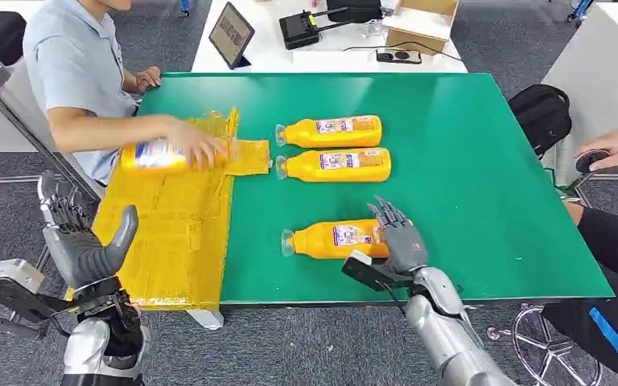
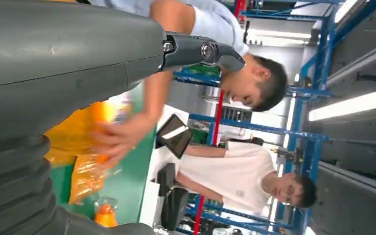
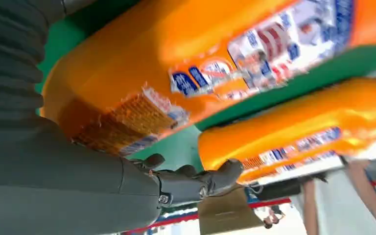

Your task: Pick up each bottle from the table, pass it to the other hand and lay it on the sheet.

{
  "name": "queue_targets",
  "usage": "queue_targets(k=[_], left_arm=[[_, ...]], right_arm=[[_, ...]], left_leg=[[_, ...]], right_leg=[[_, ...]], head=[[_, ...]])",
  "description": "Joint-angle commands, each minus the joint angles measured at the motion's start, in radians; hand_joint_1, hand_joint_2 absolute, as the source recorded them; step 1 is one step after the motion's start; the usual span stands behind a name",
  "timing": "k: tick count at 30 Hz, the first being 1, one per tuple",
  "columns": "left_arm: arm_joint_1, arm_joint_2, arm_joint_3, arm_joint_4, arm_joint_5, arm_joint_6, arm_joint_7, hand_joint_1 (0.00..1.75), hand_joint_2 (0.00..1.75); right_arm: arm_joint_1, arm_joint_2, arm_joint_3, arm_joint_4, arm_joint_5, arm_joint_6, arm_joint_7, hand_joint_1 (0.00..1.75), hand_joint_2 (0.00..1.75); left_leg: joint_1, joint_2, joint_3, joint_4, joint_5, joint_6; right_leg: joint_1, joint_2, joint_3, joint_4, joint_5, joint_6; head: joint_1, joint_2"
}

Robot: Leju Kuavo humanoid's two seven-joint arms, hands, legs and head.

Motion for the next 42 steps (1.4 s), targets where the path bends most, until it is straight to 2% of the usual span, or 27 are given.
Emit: queue_targets(k=[1,3,5,6,7,9,12,20,25,26,29,31,33,35,38,40,42], left_arm=[[0.006,0.011,-0.009,0.047,-0.023,0.003,0.032,0.00,1.75],[0.012,0.011,-0.005,0.037,-0.036,-0.001,0.050,0.00,1.75],[0.017,0.010,-0.002,0.029,-0.037,-0.008,0.064,0.00,1.75],[0.018,0.011,-0.002,0.030,-0.049,-0.020,0.080,0.00,1.75],[0.017,0.010,-0.001,0.032,-0.050,-0.019,0.081,0.00,1.75],[0.015,0.009,0.001,0.038,-0.056,-0.025,0.092,0.00,1.75],[0.014,0.010,0.008,0.047,-0.050,-0.039,0.114,0.00,1.75],[0.013,0.014,0.010,0.052,-0.047,-0.046,0.119,0.00,1.75],[0.003,0.033,0.000,0.073,-0.040,-0.065,0.122,0.00,1.75],[0.003,0.033,0.000,0.073,-0.040,-0.065,0.122,0.00,1.75],[0.048,0.047,0.000,0.033,-0.032,-0.077,0.104,0.00,1.75],[0.100,0.044,0.004,-0.009,-0.042,-0.097,0.087,0.00,1.75],[0.146,0.041,-0.016,-0.030,-0.107,-0.120,0.075,0.00,1.75],[0.159,0.027,-0.051,-0.008,-0.180,-0.128,0.093,0.00,1.75],[0.178,-0.006,-0.160,0.102,-0.162,-0.223,0.149,0.00,1.75],[0.198,-0.007,-0.201,0.125,-0.144,-0.243,0.125,0.00,1.75],[0.222,-0.006,-0.226,0.123,-0.134,-0.254,0.115,0.00,1.75]], right_arm=[[-0.118,0.009,0.109,0.206,0.108,0.053,0.178,0.00,1.75],[-0.136,0.011,0.142,0.226,0.161,0.109,0.258,0.00,1.75],[-0.140,0.015,0.144,0.228,0.165,0.137,0.276,0.00,1.75],[-0.139,0.014,0.146,0.228,0.163,0.188,0.281,0.03,1.75],[-0.138,0.013,0.145,0.227,0.161,0.192,0.285,0.28,1.75],[-0.135,0.011,0.150,0.231,0.157,0.234,0.287,1.64,1.75],[-0.123,0.011,0.146,0.222,0.133,0.266,0.278,1.75,1.75],[-0.114,0.009,0.128,0.215,0.095,0.294,0.259,1.75,1.75],[-0.090,0.000,0.023,0.219,-0.112,0.408,0.125,1.75,1.75],[-0.086,-0.002,0.023,0.221,-0.115,0.409,0.120,1.75,1.75],[-0.035,0.027,-0.023,0.168,-0.257,0.429,-0.016,1.75,1.75],[0.026,0.064,-0.043,0.064,-0.361,0.437,-0.106,1.75,1.75],[0.113,0.103,-0.047,-0.125,-0.451,0.400,-0.167,1.75,1.75],[0.168,0.123,-0.049,-0.292,-0.530,0.379,-0.192,1.75,1.75],[0.264,0.142,-0.074,-0.570,-0.669,0.352,-0.240,1.75,1.75],[0.308,0.164,-0.074,-0.656,-0.714,0.356,-0.258,1.71,1.75],[0.347,0.178,-0.050,-0.708,-0.720,0.353,-0.258,1.75,1.75]], left_leg=[[0.000,0.001,0.005,-0.002,-0.001,0.001],[0.000,0.002,0.004,-0.001,-0.001,0.001],[0.000,0.003,0.005,-0.001,-0.001,0.001],[0.000,0.002,0.004,-0.001,-0.001,0.001],[0.000,0.001,0.004,-0.001,0.000,0.001],[0.000,0.001,0.006,-0.001,0.000,0.001],[0.000,0.001,0.007,-0.001,0.000,0.001],[0.001,-0.001,0.015,-0.002,0.000,0.001],[0.001,-0.003,0.016,-0.003,0.001,0.001],[0.001,-0.003,0.017,-0.003,0.000,0.001],[0.001,0.001,0.021,-0.002,-0.001,0.000],[0.001,0.002,0.023,-0.003,-0.003,-0.001],[0.002,0.006,0.024,-0.003,-0.004,-0.002],[0.002,0.006,0.024,-0.003,-0.004,-0.002],[0.002,0.002,0.020,-0.002,-0.004,-0.001],[0.001,-0.002,0.017,-0.001,-0.003,-0.001],[0.000,-0.002,0.010,-0.001,-0.002,0.000]], right_leg=[[0.001,0.000,0.005,-0.002,-0.001,-0.003],[0.001,0.001,0.003,-0.001,0.000,-0.002],[0.001,0.001,0.004,-0.001,-0.001,-0.003],[0.001,0.001,0.003,-0.001,0.000,-0.002],[0.000,0.000,0.003,-0.001,0.000,-0.002],[0.001,-0.001,0.005,-0.002,0.000,-0.003],[0.001,-0.001,0.006,-0.002,0.000,-0.002],[0.001,-0.002,0.014,-0.003,0.000,-0.003],[0.001,-0.005,0.016,-0.004,0.000,-0.004],[0.002,-0.005,0.017,-0.004,0.000,-0.003],[0.002,-0.001,0.017,-0.004,0.000,-0.003],[0.002,0.001,0.019,-0.004,0.000,-0.003],[0.002,0.005,0.020,-0.004,0.000,-0.003],[0.003,0.005,0.019,-0.003,0.000,-0.004],[0.003,0.000,0.016,-0.002,-0.001,-0.005],[0.002,-0.003,0.015,-0.001,-0.003,-0.004],[0.001,-0.002,0.010,-0.001,-0.002,-0.002]], head=[[0.000,0.000],[0.000,0.000],[0.000,0.000],[0.000,0.000],[0.000,0.000],[0.000,0.000],[0.000,0.000],[0.000,0.000],[0.000,0.000],[0.000,0.000],[0.000,0.000],[0.000,0.000],[0.000,0.000],[0.000,0.000],[0.000,0.000],[0.000,0.000],[0.000,0.000]])
